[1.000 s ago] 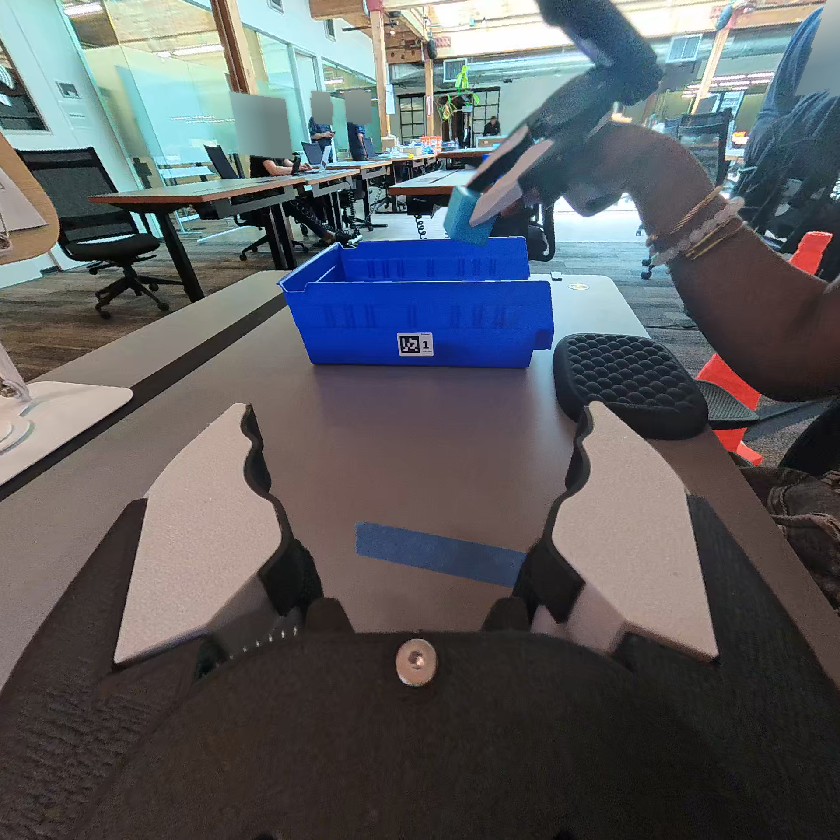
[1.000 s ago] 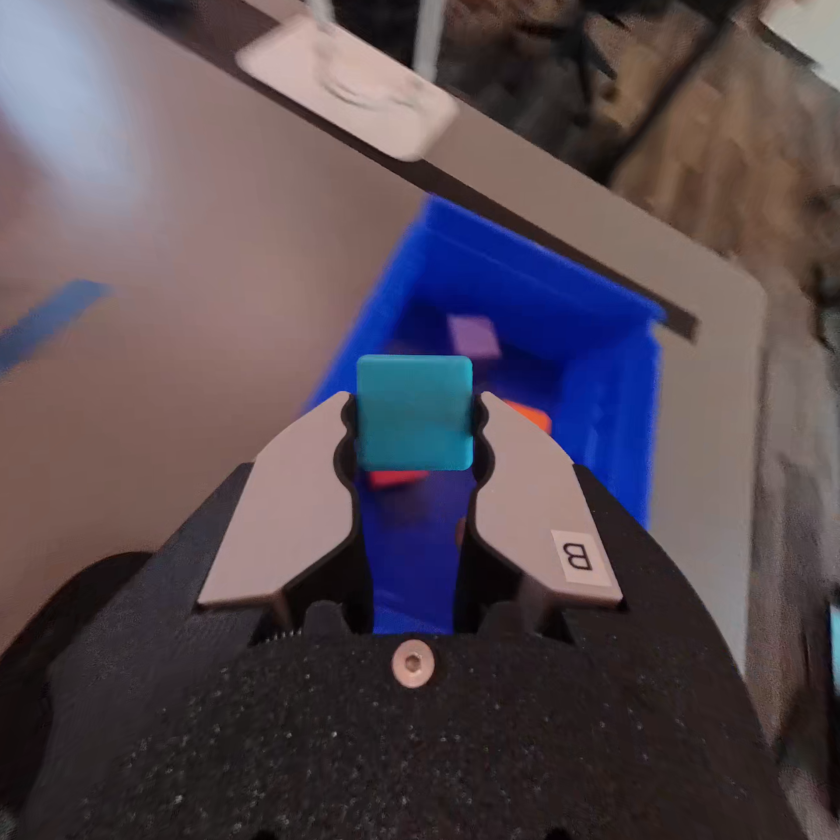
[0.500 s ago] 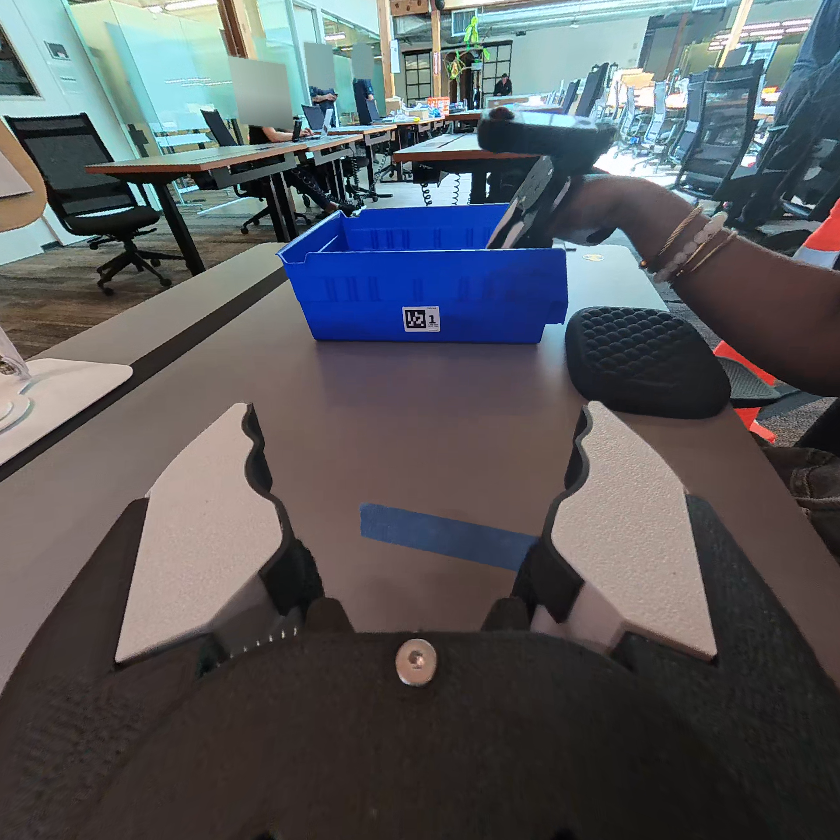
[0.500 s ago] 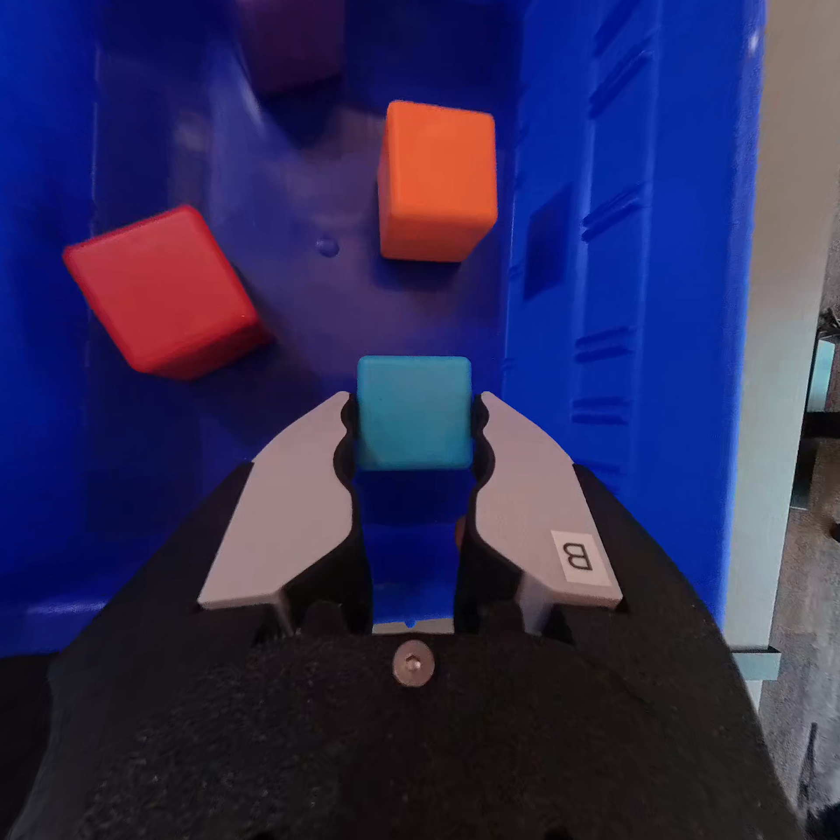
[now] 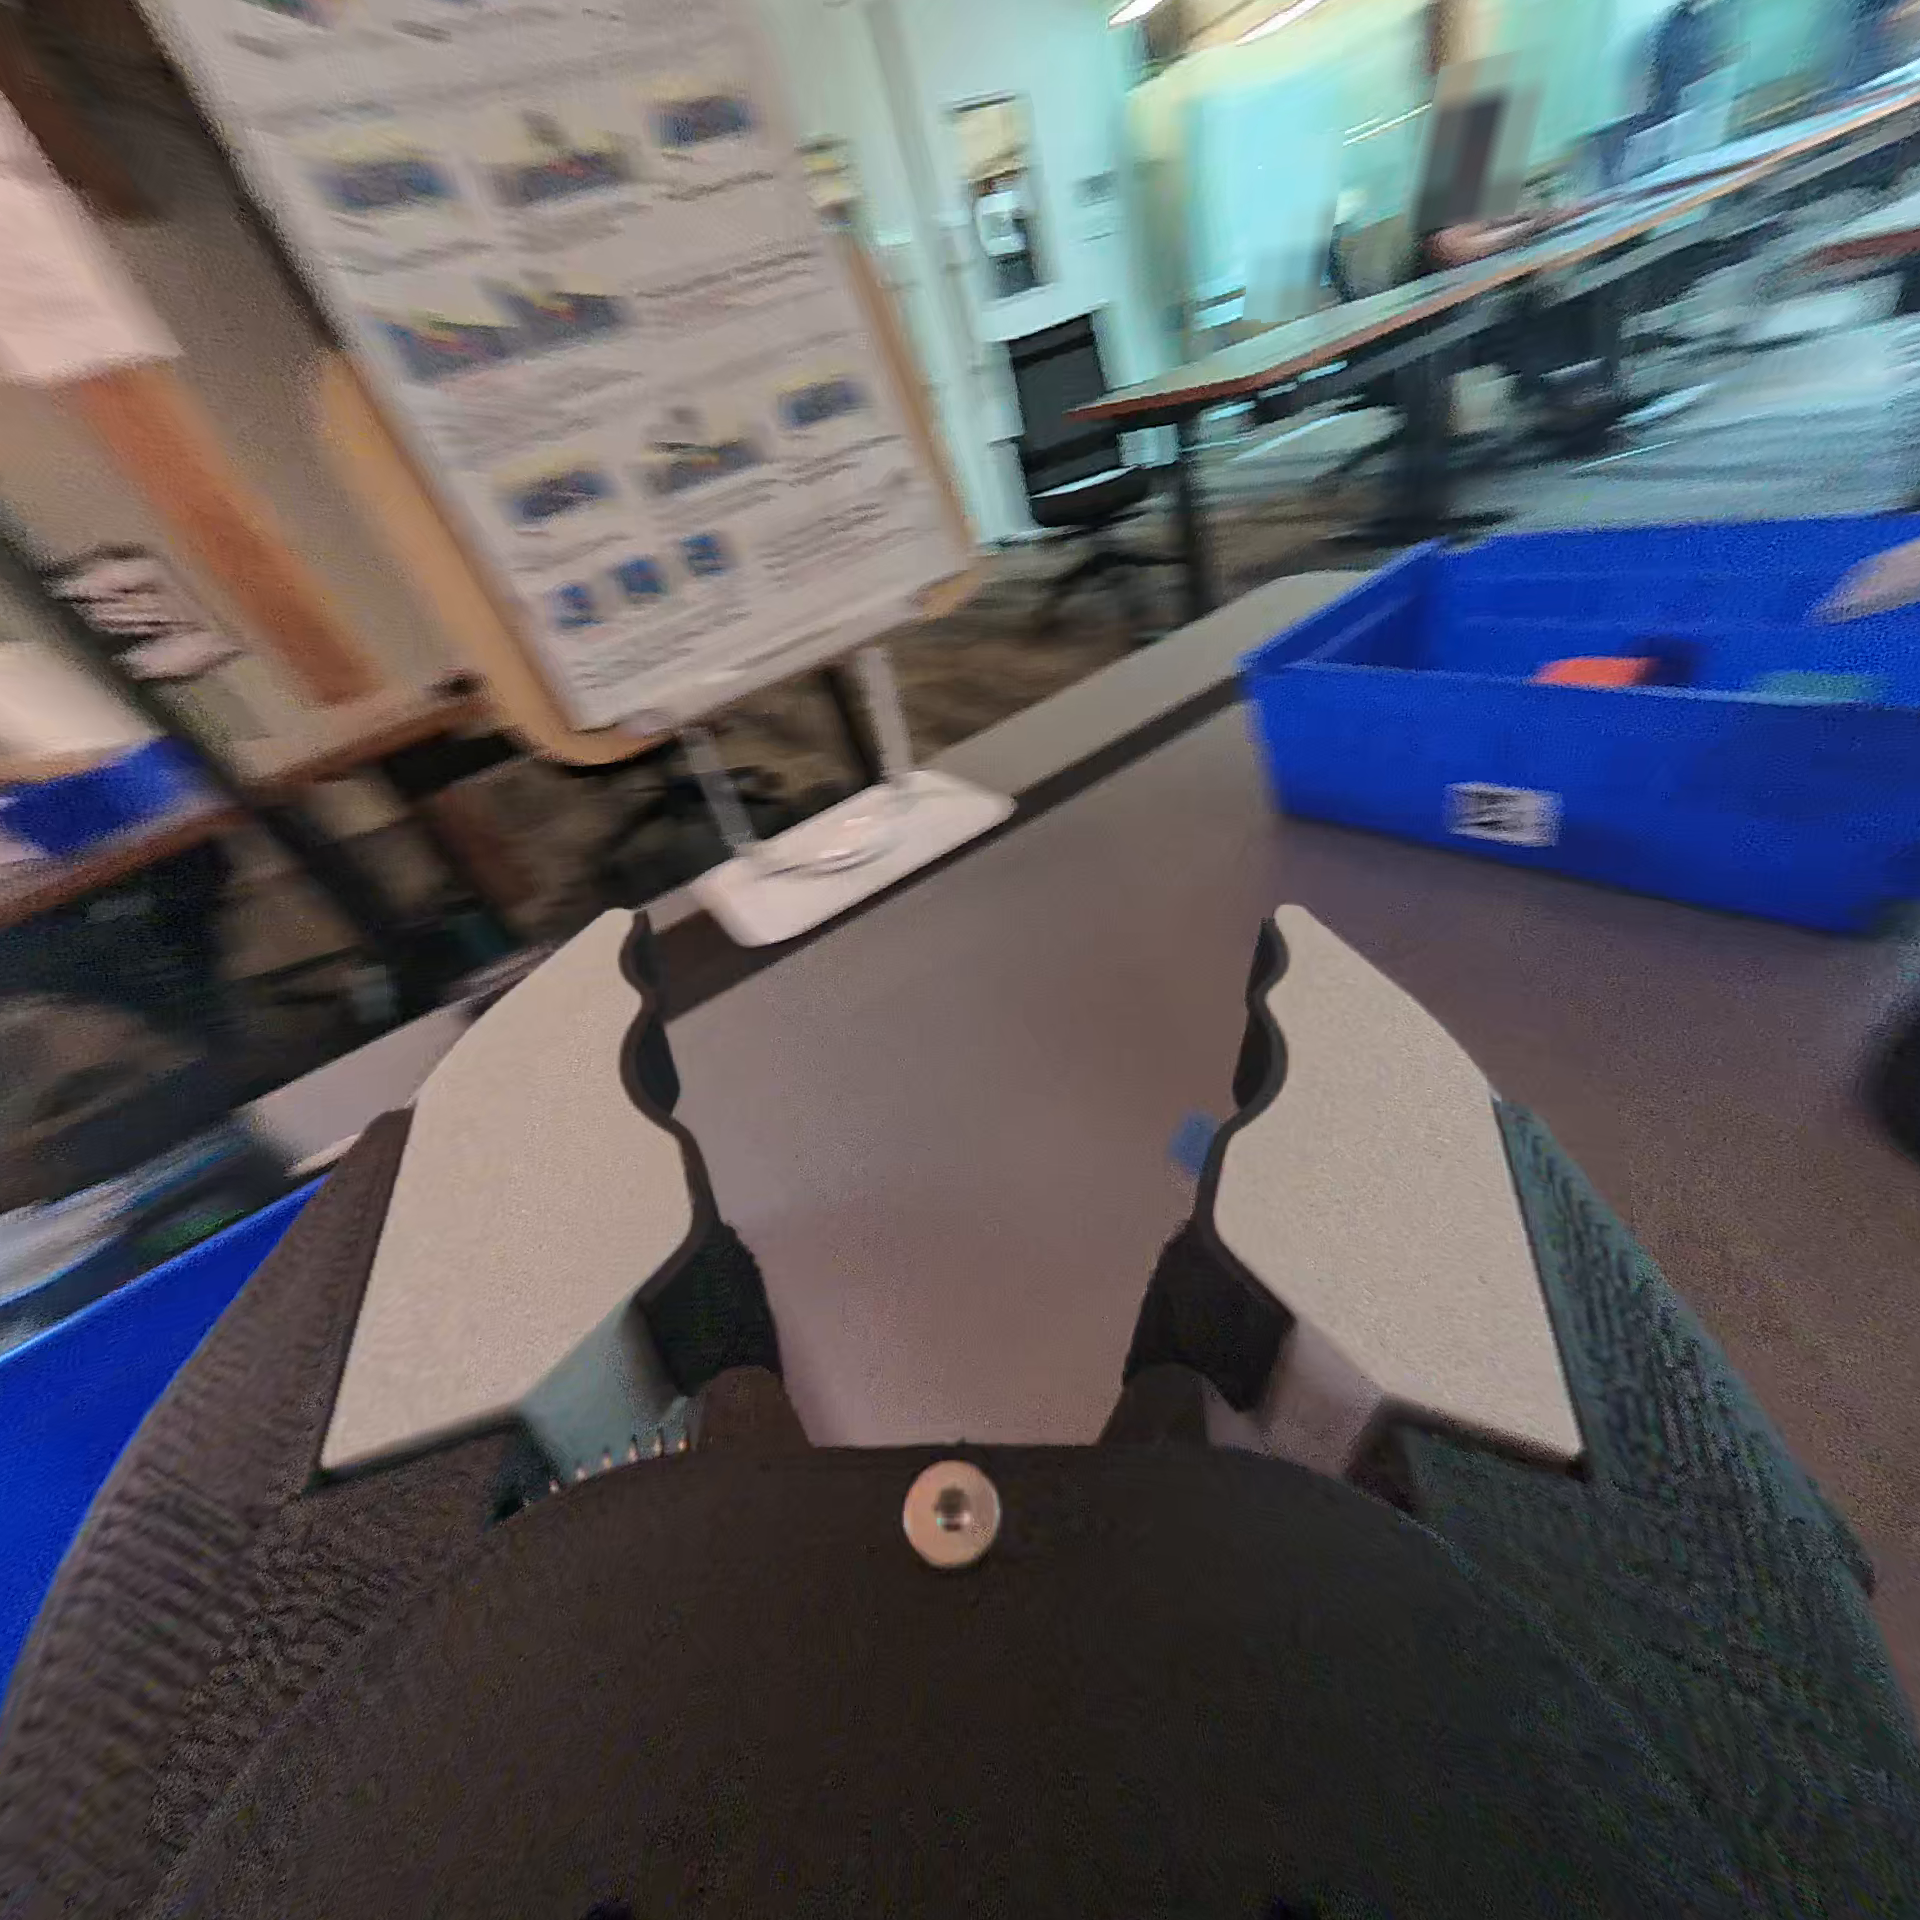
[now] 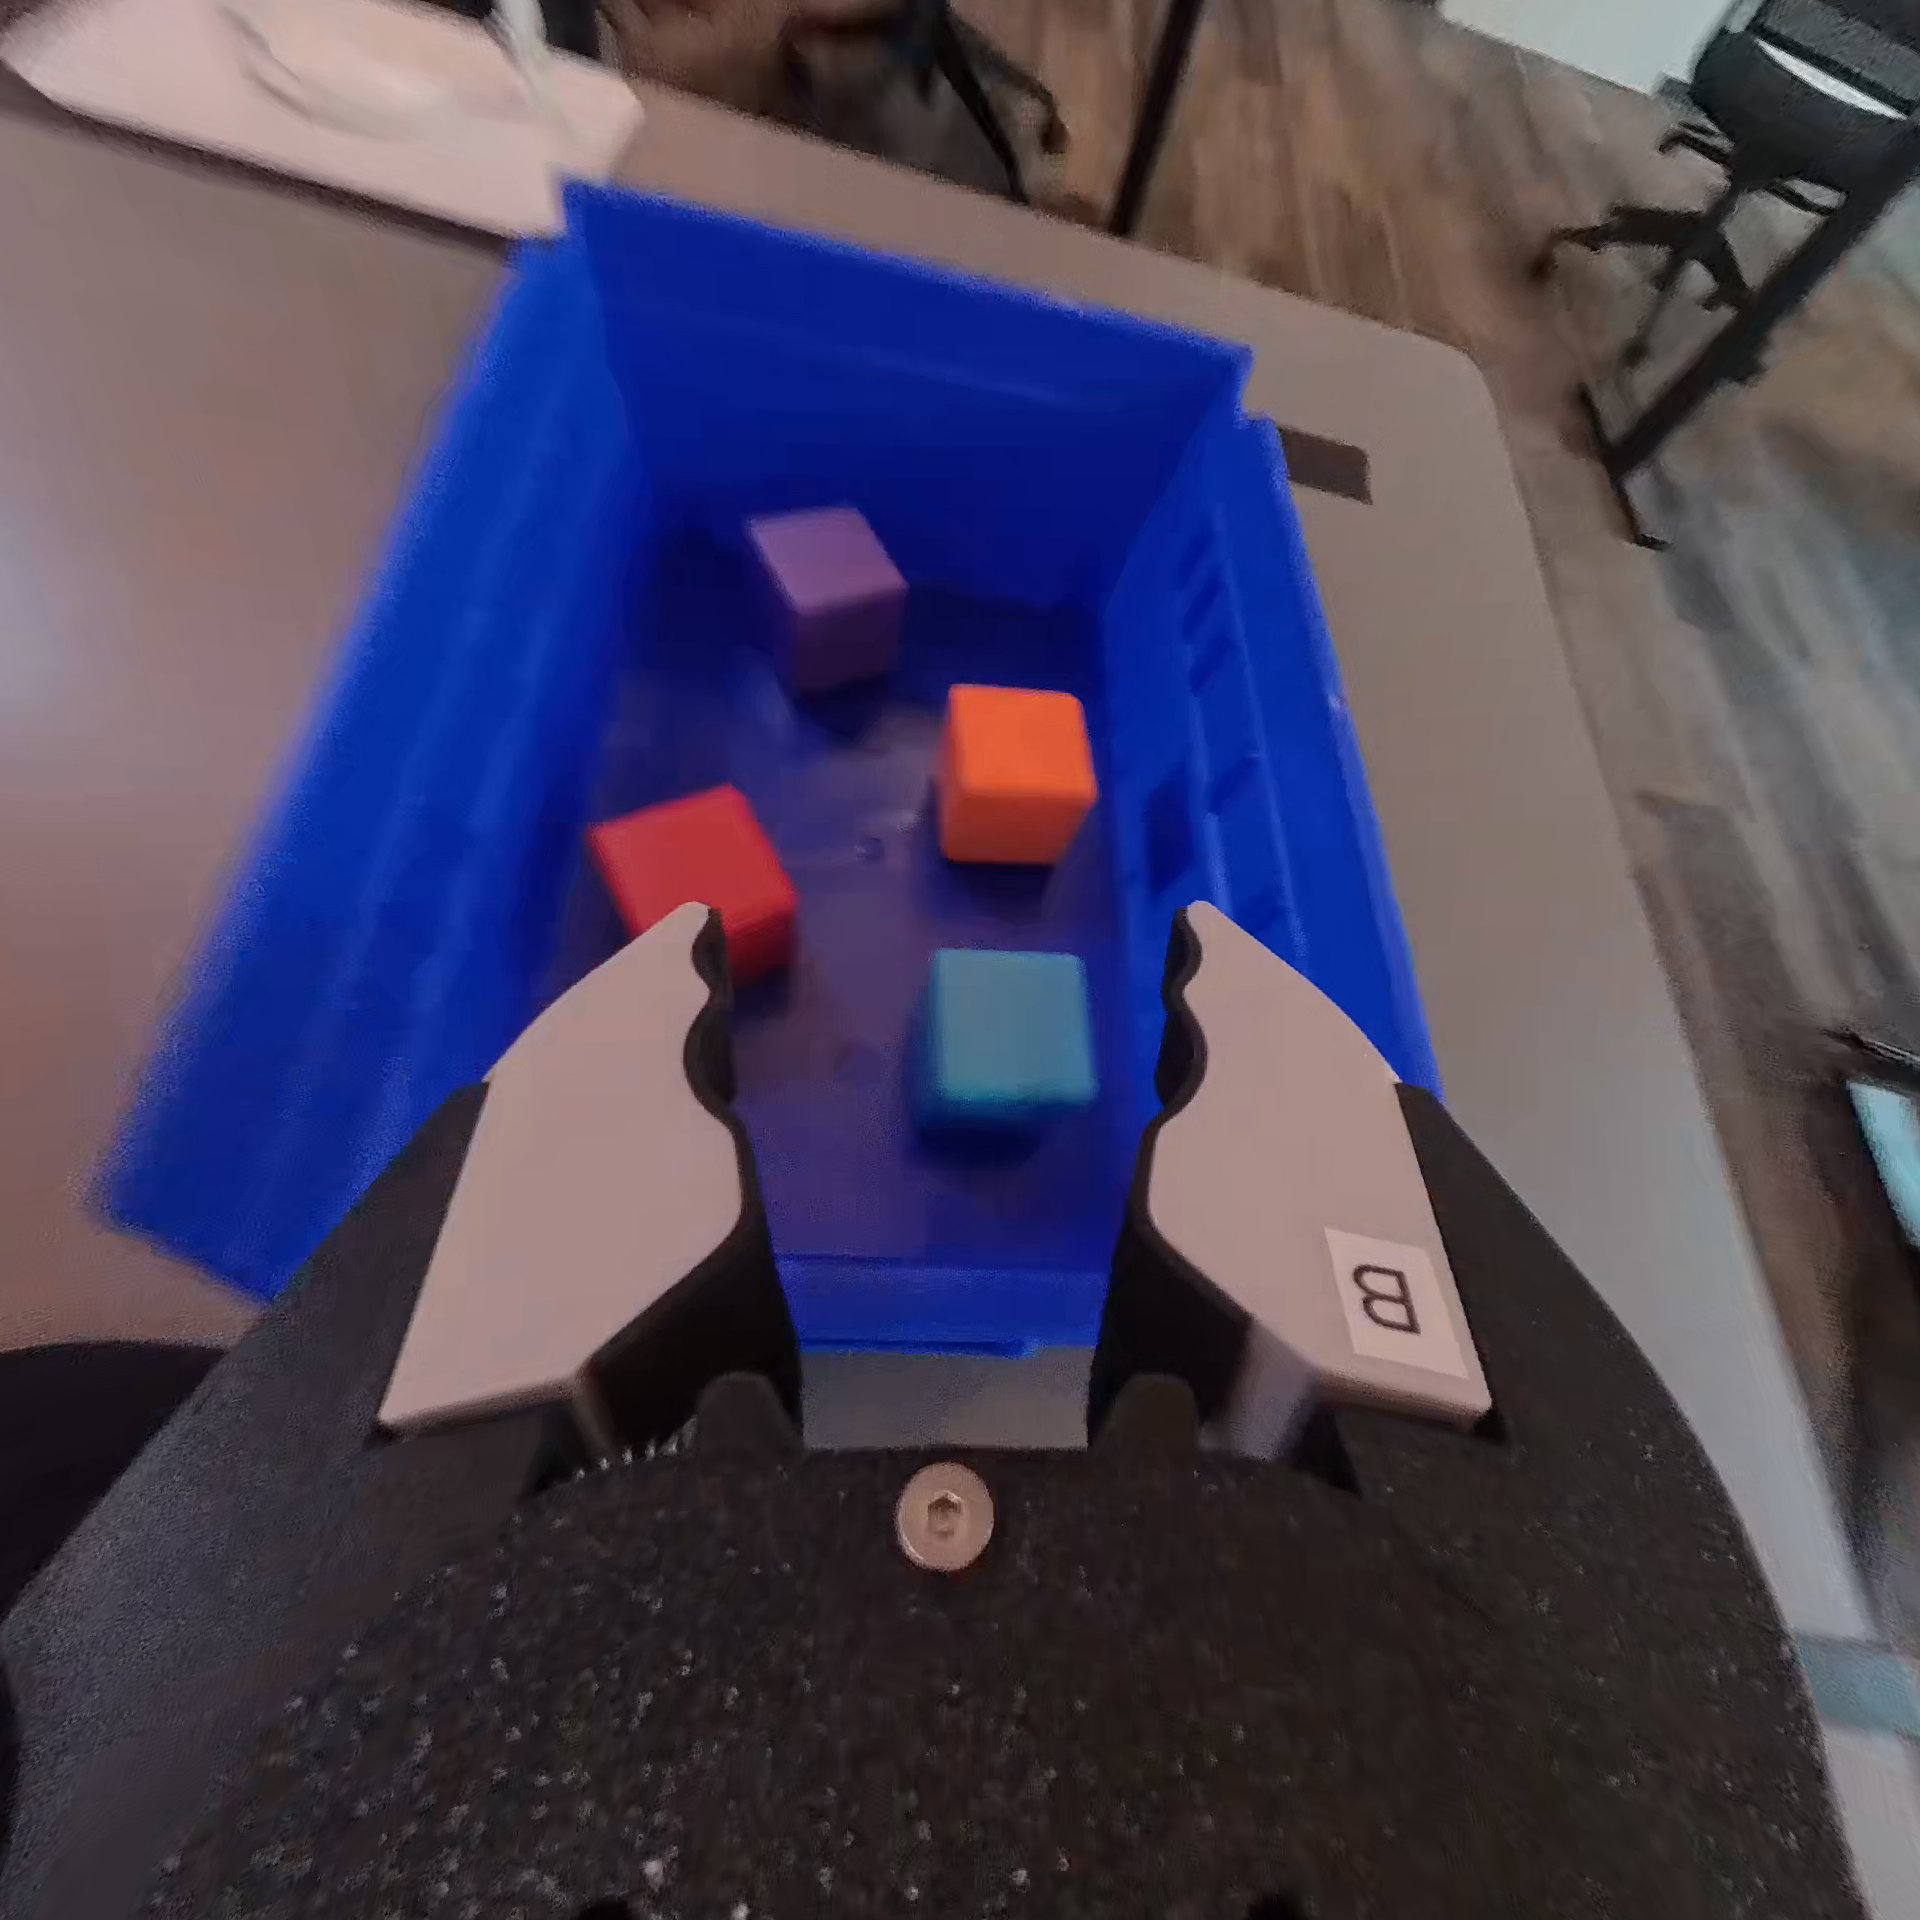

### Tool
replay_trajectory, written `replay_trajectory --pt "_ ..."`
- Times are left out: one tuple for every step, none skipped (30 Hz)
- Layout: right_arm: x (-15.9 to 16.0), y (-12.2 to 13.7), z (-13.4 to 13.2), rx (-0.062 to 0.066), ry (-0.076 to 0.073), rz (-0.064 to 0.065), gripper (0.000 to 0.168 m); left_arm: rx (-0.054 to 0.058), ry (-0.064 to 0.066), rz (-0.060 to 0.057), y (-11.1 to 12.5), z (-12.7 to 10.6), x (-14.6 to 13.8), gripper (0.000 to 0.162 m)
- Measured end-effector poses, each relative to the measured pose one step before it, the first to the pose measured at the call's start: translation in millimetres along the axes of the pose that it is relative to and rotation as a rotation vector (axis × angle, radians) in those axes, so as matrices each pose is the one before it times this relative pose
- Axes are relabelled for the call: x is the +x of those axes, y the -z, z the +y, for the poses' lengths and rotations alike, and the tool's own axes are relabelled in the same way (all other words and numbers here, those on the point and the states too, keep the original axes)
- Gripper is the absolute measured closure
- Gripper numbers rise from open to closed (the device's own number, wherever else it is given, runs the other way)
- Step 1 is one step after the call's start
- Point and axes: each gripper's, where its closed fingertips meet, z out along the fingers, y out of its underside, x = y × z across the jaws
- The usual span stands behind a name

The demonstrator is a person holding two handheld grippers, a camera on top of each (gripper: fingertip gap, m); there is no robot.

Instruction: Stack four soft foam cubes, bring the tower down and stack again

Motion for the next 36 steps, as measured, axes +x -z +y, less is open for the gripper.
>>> replay_trajectory --pt "-13.43 7.8 -5.12 0.0285 -0.0272 -0.0624 0.088 -0.0277 -0.0431 -0.1435 18.64 1.62 -19.79 0.058" --pt "-14.91 6.82 -3.0 0.0172 -0.0173 -0.0644 0.085 -0.0474 -0.0331 -0.132 15.43 8.94 -21.85 0.06" --pt "-14.91 5.25 -1.83 0.0122 -0.0087 -0.057 0.082 -0.0755 -0.0209 -0.1042 10.94 17.44 -19.88 0.061" --pt "-14.66 3.69 -1.29 0.0122 -0.006 -0.0494 0.079 -0.096 -0.0087 -0.0668 6.17 23.81 -14.76 0.061" --pt "-14.43 1.41 0.1 0.0065 -0.0058 -0.0439 0.079 -0.0961 0.007 -0.0329 1.56 26.14 -8.9 0.061" --pt "-13.62 -1.02 2.65 -0.0083 -0.0028 -0.0377 0.078 -0.0829 0.017 -0.0088 -2.43 25.13 -4.04 0.061" --pt "-11.53 -3.72 5.15 -0.0225 0.0028 -0.0247 0.075 -0.0683 0.0176 0.0105 -4.9 22.5 0.17 0.061" --pt "-9.1 -5.93 6.88 -0.0335 0.0126 -0.0101 0.074 -0.05 0.0158 0.0235 -6.19 18.17 3.29 0.061" --pt "-7.88 -7.59 7.75 -0.0407 0.0244 -0.0038 0.072 -0.0334 0.0111 0.0213 -6.33 13.23 4.06 0.061" --pt "-6.97 -8.75 7.07 -0.0417 0.0302 -0.0018 0.071 -0.014 -0.0011 0.0112 -5.69 8.27 3.3 0.062" --pt "-4.32 -9.59 5.73 -0.0385 0.0274 0.0088 0.072 0.0005 -0.0076 0.0017 -5.31 4.5 2.4 0.064" --pt "-1.23 -9.51 4.77 -0.038 0.0237 0.024 0.073 0.0024 -0.0111 -0.0029 -4.52 2.25 1.79 0.067" --pt "0.43 -8.78 4.82 -0.0412 0.0251 0.0319 0.076 0.0086 -0.0156 -0.0046 -3.81 0.25 1.41 0.072" --pt "0.19 -7.46 4.39 -0.0388 0.0278 0.0297 0.08 0.0167 -0.0129 -0.0005 -3.39 -1.3 1.65 0.079" --pt "1.34 -5.75 2.92 -0.0257 0.0239 0.0343 0.086 0.0177 -0.0033 0.0132 -2.18 -2.22 2.97 0.087" --pt "4.46 -3.01 1.05 -0.0097 0.016 0.0478 0.091 0.014 0.0028 0.0172 -1.98 -2.05 3.25 0.095" --pt "4.63 -0.77 0.32 -0.0022 0.0082 0.0366 0.104 0.0062 0.0004 0.0131 -1.77 -0.7 2.82 0.105" --pt "3.2 -0.12 0.23 0.001 -0.0035 0.0173 0.111 -0.0023 -0.0108 0.0087 -1.46 0.54 2.25 0.117" --pt "4.3 0.18 0.03 0.0044 -0.0094 0.0176 0.119 -0.0083 -0.018 -0.0021 -1.12 1.15 1.12 0.131" --pt "5.06 0.52 0.93 0.0018 -0.0051 0.0217 0.13 -0.0027 -0.0188 -0.0131 -0.81 0.85 -0.22 0.144" --pt "5.2 0.53 1.93 -0.0026 0.0038 0.0237 0.143 0.0028 -0.0127 -0.0221 -0.3 0.3 -2.08 0.146" --pt "3.48 0.32 1.6 0.0015 0.0113 0.0134 0.156 0.0041 0.0046 0.0005 0.22 0.17 -0.29 0.147" --pt "0.32 0.11 0.65 0.0071 0.0071 -0.0057 0.16 0.0078 0.0181 0.0144 0.35 0.03 0.33 0.148" --pt "-0.55 -0.07 0.13 0.0066 0.0007 -0.0102 0.161 0.0106 0.0197 0.0186 0.7 0.25 0.06 0.149" --pt "-0.02 0.28 -0.09 0.004 0.0045 -0.006 0.161 0.01 0.0181 0.0135 0.88 0.54 -1.08 0.151" --pt "0.05 0.3 0.2 0.0013 0.0102 -0.0052 0.16 0.0107 0.013 0.0124 1.26 0.69 -1.11 0.153" --pt "-0.11 0.18 0.14 0.0013 0.0182 -0.0042 0.16 0.0139 0.0119 0.0208 1.68 0.54 -0.08 0.154" --pt "-0.16 0.23 0.25 0.0036 0.0242 -0.0018 0.16 0.0144 0.0089 0.0312 2.06 0.21 1.26 0.154" --pt "-0.23 0.16 0.12 0.0055 0.0183 -0.0026 0.16 0.0104 0.0029 0.0307 2.42 0.54 1.54 0.154" --pt "-0.07 0.1 0.15 0.0077 0.008 -0.0063 0.16 0.0083 -0.0086 0.0288 2.55 0.53 1.66 0.154" --pt "0.23 -0.12 0.05 0.0094 0.0017 -0.0085 0.16 0.0094 -0.0172 0.0284 2.61 0.47 2.04 0.154" --pt "0.86 -0.08 0.28 0.009 -0.0016 -0.0094 0.16 0.012 -0.0202 0.0289 2.63 0.32 2.28 0.154" --pt "0.95 -0.25 0.21 0.0096 -0.0001 -0.0123 0.16 0.0167 -0.0196 0.0327 2.48 0.13 2.77 0.154" --pt "0.82 -0.29 0.21 0.0111 0.0059 -0.0148 0.16 0.0191 -0.0166 0.0388 2.6 -0.1 3.12 0.154" --pt "0.75 -0.28 0.23 0.0125 0.0116 -0.0159 0.16 0.0202 -0.0206 0.0457 2.85 -0.03 3.71 0.154" --pt "0.45 -0.09 0.05 0.0145 0.0154 -0.0191 0.16 0.0236 -0.0243 0.0502 3.02 -0.27 4.18 0.154"
